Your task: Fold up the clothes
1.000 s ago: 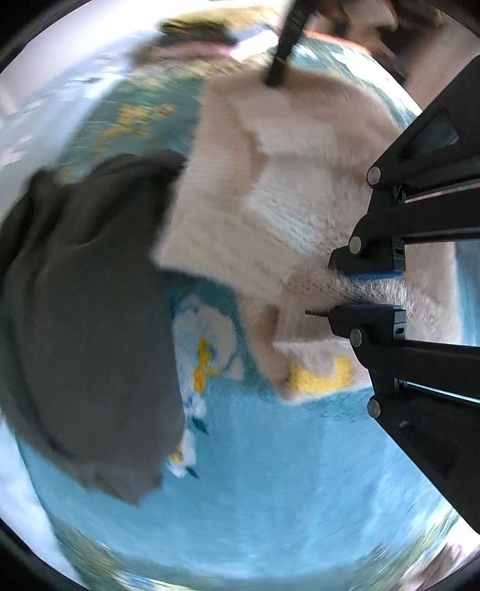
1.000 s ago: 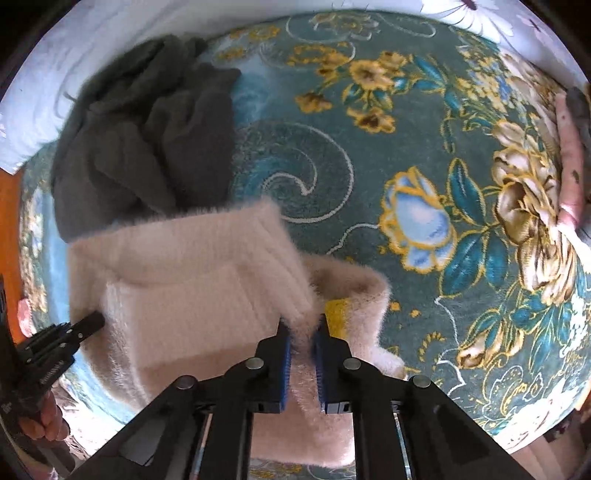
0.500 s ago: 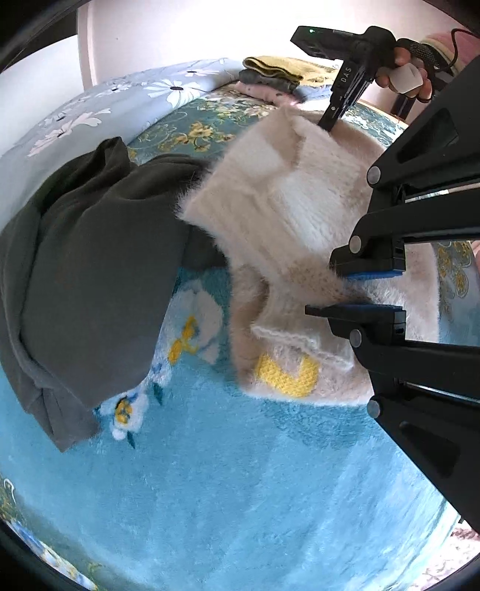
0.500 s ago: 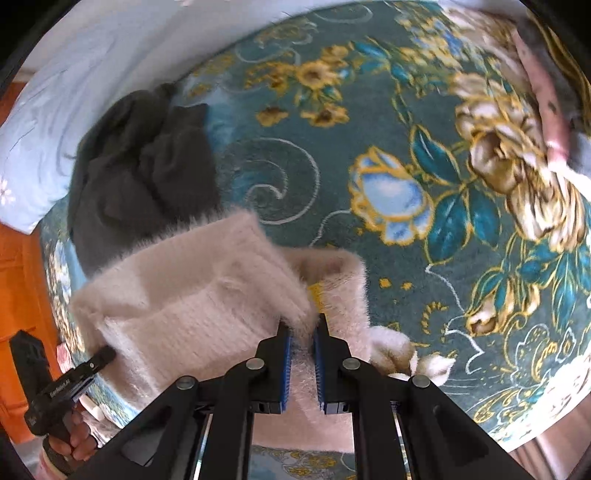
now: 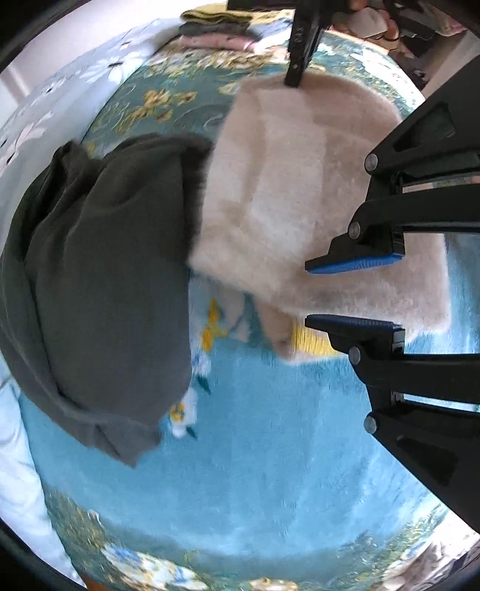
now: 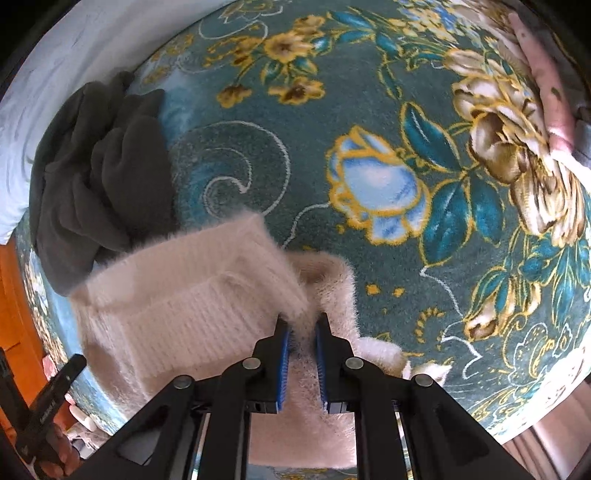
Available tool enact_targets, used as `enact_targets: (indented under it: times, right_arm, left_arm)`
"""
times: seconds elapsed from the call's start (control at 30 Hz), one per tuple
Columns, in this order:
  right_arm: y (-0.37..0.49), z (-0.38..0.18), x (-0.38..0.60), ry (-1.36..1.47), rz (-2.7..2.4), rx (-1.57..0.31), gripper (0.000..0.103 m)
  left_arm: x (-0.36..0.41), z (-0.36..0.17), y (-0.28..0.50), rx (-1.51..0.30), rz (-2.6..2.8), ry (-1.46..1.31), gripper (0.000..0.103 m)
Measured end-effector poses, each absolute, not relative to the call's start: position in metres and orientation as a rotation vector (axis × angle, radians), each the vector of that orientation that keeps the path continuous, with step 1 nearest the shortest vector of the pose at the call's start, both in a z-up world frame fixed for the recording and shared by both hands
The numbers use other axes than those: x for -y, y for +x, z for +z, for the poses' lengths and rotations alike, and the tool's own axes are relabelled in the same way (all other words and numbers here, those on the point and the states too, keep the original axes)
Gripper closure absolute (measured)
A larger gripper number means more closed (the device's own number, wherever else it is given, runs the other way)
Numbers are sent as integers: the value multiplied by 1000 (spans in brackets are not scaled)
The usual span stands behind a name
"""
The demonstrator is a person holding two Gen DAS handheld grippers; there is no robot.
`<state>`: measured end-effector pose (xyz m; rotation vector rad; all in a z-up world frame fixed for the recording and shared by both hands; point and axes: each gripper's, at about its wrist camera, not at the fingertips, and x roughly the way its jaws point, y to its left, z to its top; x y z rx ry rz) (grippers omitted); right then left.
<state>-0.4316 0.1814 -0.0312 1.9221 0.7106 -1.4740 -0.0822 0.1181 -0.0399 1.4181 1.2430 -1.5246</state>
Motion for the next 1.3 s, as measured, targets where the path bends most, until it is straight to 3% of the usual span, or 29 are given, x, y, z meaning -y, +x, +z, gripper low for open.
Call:
enact_targets:
  times: [0.1, 0.17, 0.4, 0.73, 0.8, 0.83, 0.87, 0.9, 1.1, 1.3]
  right_arm:
    - [-432, -31, -182, 1932, -1479, -706, 88]
    - [-431, -28, -184, 1924, -1485, -706, 88]
    - [-429, -15, -196, 1914, -1487, -681, 90]
    - [-417, -18, -209, 1921, -1479, -716, 87]
    - [-418, -10, -211, 1904, -1481, -686, 83]
    - [-419, -6, -214, 1896, -1482, -670, 81]
    - [-420, -4, -218, 1892, -1489, -667, 72]
    - [-421, -3, -223, 1896, -1496, -668, 61]
    - [-422, -22, -256, 1978, -1454, -605, 43]
    - [-431, -38, -268, 1979, -1437, -444, 41]
  left_arm:
    - [-123, -58, -88, -1197, -1497, 1504, 69]
    - [-126, -62, -86, -1172, -1499, 1499, 89]
    - [-139, -46, -53, -1388, -1459, 1288, 91]
    - [-151, -65, -59, -1387, -1373, 1410, 87]
    - [-151, -63, -61, -1395, -1371, 1417, 81]
    - [-152, -65, -60, -1390, -1366, 1427, 68]
    - [-154, -67, -59, -1381, -1358, 1440, 55]
    - [-157, -69, -58, -1371, -1350, 1453, 50]
    - [-164, -91, -41, -1490, -1309, 1371, 33]
    - [-169, -113, -18, -1751, -1335, 1132, 30]
